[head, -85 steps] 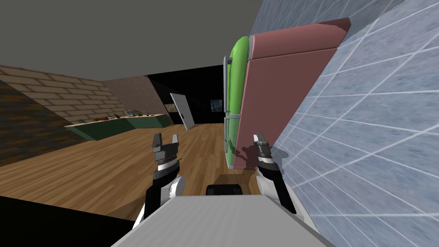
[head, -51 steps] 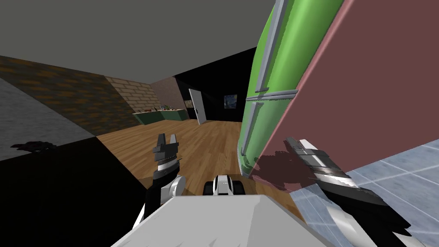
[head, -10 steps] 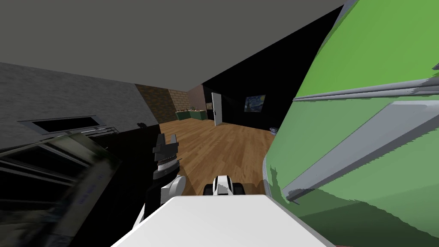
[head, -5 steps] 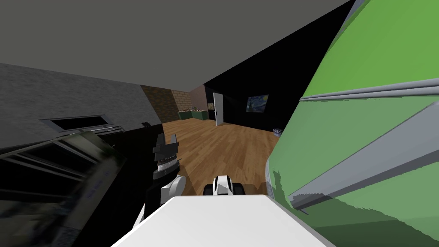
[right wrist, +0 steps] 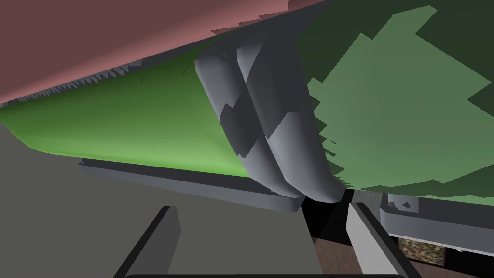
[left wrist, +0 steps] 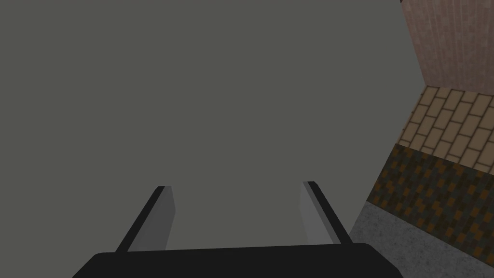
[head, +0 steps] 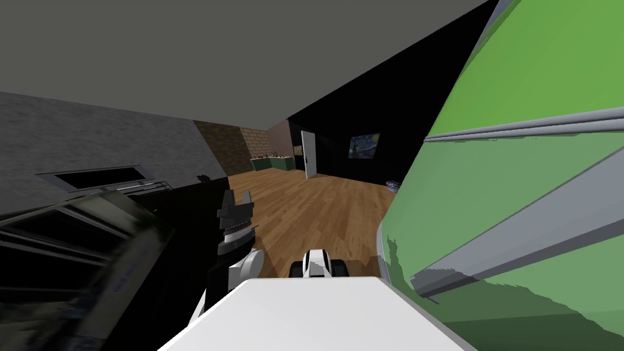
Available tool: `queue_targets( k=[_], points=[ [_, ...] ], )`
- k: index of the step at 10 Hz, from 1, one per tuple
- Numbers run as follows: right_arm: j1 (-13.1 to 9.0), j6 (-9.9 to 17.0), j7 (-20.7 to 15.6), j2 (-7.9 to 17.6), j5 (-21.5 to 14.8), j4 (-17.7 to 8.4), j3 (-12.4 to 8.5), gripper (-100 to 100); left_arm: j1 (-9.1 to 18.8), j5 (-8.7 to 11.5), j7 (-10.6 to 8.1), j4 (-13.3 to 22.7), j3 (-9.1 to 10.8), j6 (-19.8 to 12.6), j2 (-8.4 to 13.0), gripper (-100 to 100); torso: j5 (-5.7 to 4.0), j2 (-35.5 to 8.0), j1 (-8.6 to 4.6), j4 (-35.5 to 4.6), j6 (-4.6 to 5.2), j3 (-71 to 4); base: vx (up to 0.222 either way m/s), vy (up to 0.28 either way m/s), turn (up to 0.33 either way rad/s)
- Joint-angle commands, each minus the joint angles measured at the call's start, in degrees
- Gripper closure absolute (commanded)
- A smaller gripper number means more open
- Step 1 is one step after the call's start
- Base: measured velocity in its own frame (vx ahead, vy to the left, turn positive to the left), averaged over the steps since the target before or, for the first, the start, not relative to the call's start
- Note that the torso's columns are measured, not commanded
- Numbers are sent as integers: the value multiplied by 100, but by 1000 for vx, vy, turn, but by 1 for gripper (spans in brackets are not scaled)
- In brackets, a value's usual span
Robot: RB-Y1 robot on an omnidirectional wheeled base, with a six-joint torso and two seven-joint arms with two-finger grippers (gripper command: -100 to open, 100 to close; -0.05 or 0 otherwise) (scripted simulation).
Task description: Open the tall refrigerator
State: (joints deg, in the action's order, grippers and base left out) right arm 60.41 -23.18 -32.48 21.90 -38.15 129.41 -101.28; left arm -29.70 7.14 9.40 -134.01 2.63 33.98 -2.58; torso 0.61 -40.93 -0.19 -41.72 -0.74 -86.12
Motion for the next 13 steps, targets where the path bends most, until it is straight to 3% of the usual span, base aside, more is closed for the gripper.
queue_targets(
  k=[1, 5, 6, 7, 10, 11, 13],
  points=[
    [126, 151, 108, 176, 42, -93, -129, -100, 0, 0, 0, 0, 0, 0, 0, 0, 20, 7, -2, 3, -10, -24, 37, -5, -18],
    [126, 151, 108, 176, 42, -93, -129, -100, 1, 0, 0, 0, 0, 0, 0, 0, 27, 27, -14, 10, -14, -52, 6, 2, 7],
    [156, 1, 121, 113, 30, -51, -35, -100, 1, 0, 0, 0, 0, 0, 0, 0, 27, 29, -11, 11, -16, -52, -20, 19, -67],
    [126, 151, 108, 176, 42, -93, -129, 100, 0, 0, 0, 0, 0, 0, 0, 0, 1, 17, 4, 10, -4, -20, -16, -5, 3],
    [-173, 39, -120, -2, -56, 29, 84, 100, 1, 0, 0, 0, 0, 0, 0, 0, 3, 9, -5, 6, -7, -17, -45, -2, 48],
    [-96, -30, -57, -25, -42, 20, 91, 100, 1, 0, 0, 0, 0, 0, 0, 0, -2, -5, 7, -1, 5, 3, -43, 27, -42],
    [87, 87, -65, -215, -97, -34, 62, 100, -2, 0, 0, 0, -1, 0, -1, 0, 8, -18, 73, -17, 38, 38, 182, 128, -95]
  ],
)
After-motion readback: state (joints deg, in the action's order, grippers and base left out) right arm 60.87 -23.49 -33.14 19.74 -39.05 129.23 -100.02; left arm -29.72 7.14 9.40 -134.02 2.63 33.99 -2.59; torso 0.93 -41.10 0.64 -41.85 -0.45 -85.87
